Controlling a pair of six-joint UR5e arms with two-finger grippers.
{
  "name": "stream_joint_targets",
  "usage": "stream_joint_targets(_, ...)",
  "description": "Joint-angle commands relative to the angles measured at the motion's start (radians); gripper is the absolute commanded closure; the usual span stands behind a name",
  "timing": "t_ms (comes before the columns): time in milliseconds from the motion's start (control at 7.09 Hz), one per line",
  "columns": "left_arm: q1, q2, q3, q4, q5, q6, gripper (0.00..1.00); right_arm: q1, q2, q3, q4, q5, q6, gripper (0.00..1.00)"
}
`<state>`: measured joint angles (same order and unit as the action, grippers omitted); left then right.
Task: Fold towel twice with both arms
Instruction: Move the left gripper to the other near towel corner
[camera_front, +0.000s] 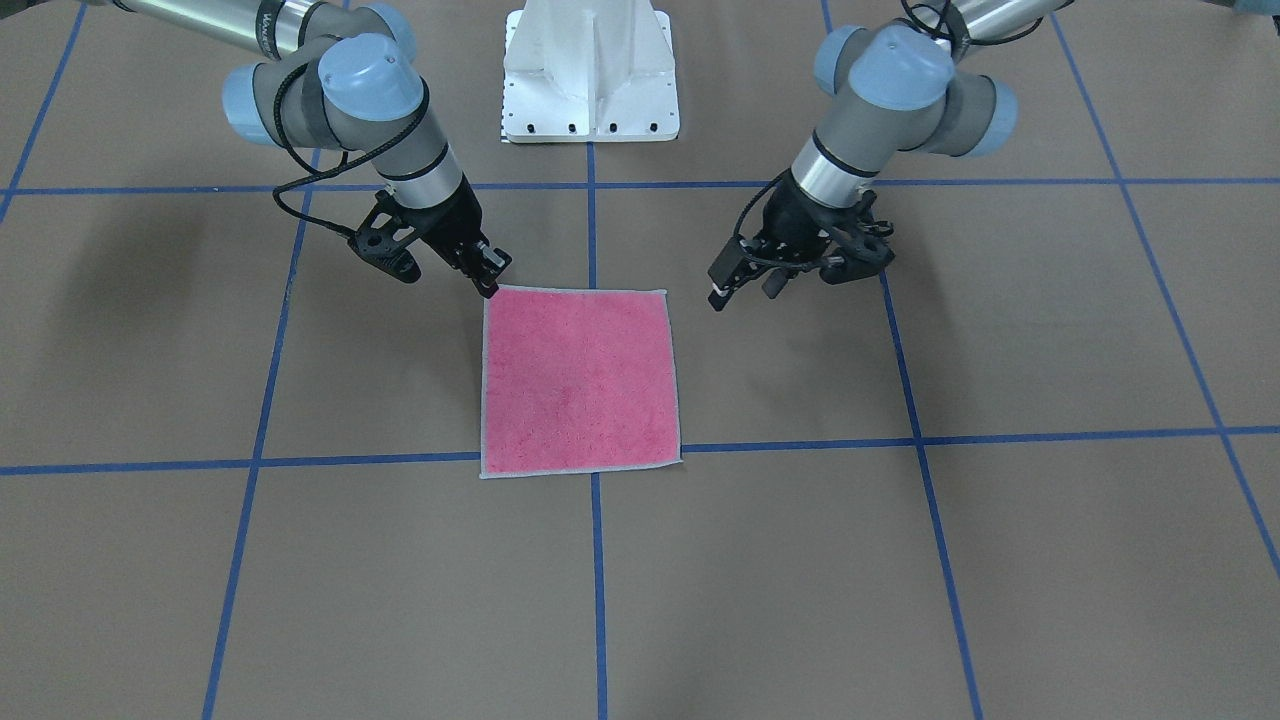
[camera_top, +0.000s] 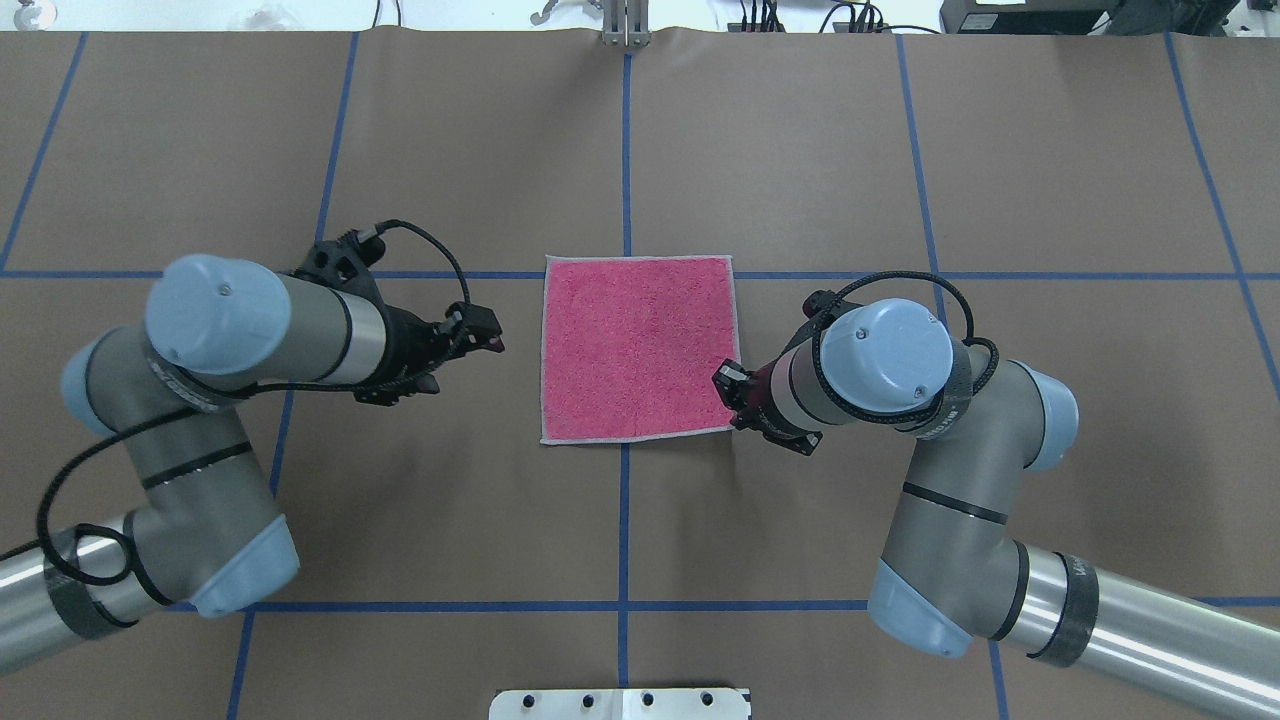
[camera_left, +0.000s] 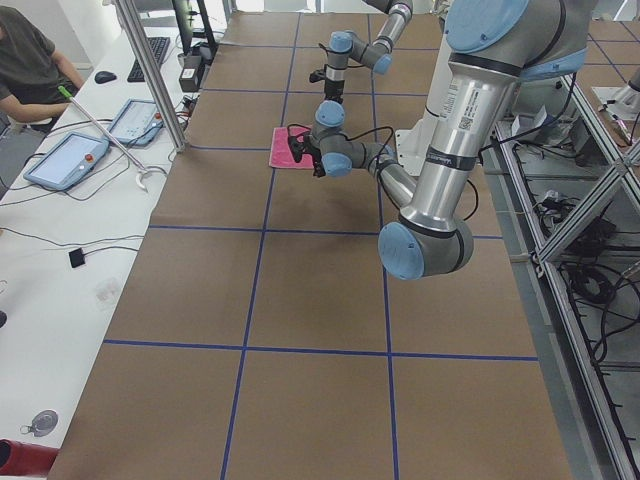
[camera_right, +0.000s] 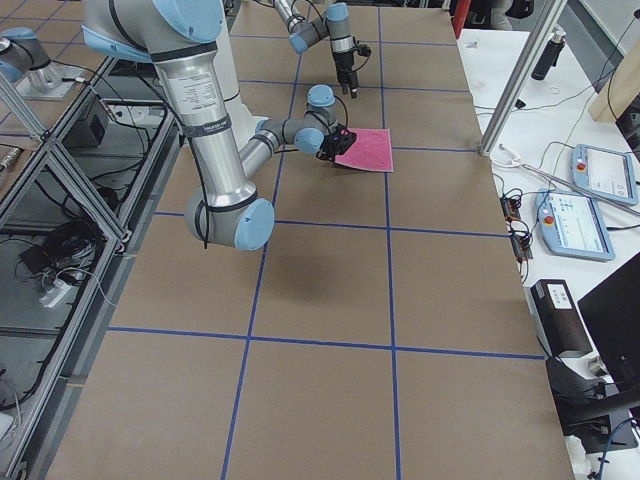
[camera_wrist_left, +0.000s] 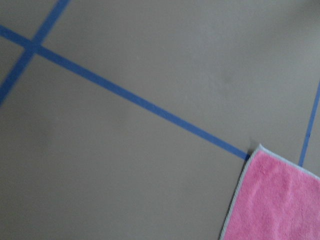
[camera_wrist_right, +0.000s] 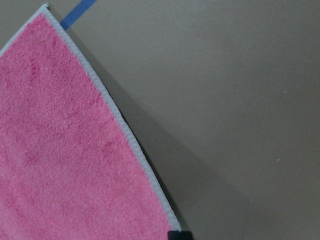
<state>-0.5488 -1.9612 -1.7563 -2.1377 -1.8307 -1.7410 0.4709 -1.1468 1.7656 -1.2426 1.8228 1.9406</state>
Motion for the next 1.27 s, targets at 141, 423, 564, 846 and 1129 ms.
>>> stream_joint_targets(141,0.073,-0.142,0.15,0.001,0.037,-0.015,0.2,0.0,-0.001,0.0,0.0,0.001,0.0,1.0)
stream_joint_targets(423,0.09,-0.137,0.147,0.002,0.036,-0.015,0.31,0.0,0.001,-0.001,0.0,0.0,0.0,1.0)
stream_joint_targets(564,0.09,-0.13,0.143,0.002,0.036,-0.015,0.38,-0.002,0.001,0.0,-0.001,0.0,0.0,1.0)
stream_joint_targets(846,0.095,-0.128,0.141,0.019,0.033,-0.017,0.49,-0.002,0.001,0.0,-0.001,0.0,0.0,1.0)
stream_joint_targets(1129,0.107,-0.128,0.14,0.047,0.03,-0.026,0.52,-0.002,-0.001,-0.002,-0.001,0.0,0.0,1.0)
